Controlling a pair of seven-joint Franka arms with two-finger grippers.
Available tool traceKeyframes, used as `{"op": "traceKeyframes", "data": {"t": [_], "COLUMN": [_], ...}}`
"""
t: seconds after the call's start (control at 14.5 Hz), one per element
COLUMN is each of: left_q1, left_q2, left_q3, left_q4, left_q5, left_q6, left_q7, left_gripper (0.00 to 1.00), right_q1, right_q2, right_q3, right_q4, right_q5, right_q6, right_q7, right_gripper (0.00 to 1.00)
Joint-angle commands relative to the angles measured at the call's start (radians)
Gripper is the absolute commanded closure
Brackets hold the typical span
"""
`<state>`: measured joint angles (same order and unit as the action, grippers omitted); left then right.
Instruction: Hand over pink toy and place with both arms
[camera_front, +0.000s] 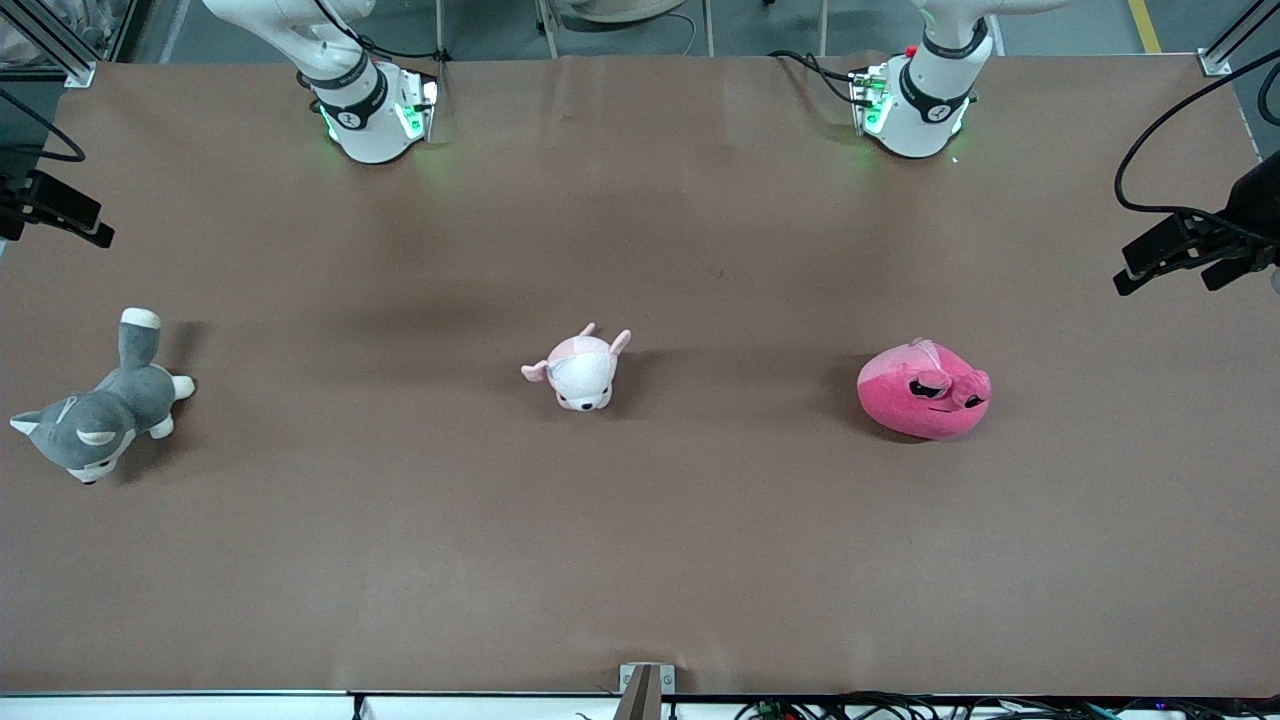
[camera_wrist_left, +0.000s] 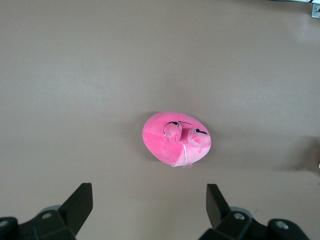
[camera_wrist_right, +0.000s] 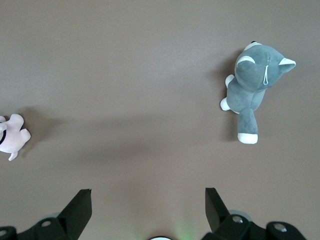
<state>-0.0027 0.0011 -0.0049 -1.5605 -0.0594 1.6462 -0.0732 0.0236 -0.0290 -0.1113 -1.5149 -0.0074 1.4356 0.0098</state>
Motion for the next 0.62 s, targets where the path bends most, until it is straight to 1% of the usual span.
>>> {"op": "traceKeyframes", "data": {"t": [0.0,0.41,0.55], "left_q1": [-0.005,-0.003,-0.003], "left_q2": [0.0,-0.001,0.002], "left_q3": [0.006,0.008,0.008], "left_q4": [0.014,0.013,0.014], "left_q5": [0.015,0.01,0.0], "left_q6": [-0.016,-0.02,-0.025], "left_q7": [0.013,-0.017,-0.072], "left_gripper": [0.0,0.0,0.0], "right_q1": [-0.011,-0.013,-0.011], "right_q2": [-0.039,-0.039,-0.039], "right_q3": [0.007,0.007,0.007], "right_q4": [-0.042,-0.044,-0.044], "right_q5": [0.029,0.029,0.029], "right_q6": [0.023,0.023,0.025], "right_q7": [-0.004,-0.004,-0.004], "right_gripper": [0.0,0.0,0.0]}}
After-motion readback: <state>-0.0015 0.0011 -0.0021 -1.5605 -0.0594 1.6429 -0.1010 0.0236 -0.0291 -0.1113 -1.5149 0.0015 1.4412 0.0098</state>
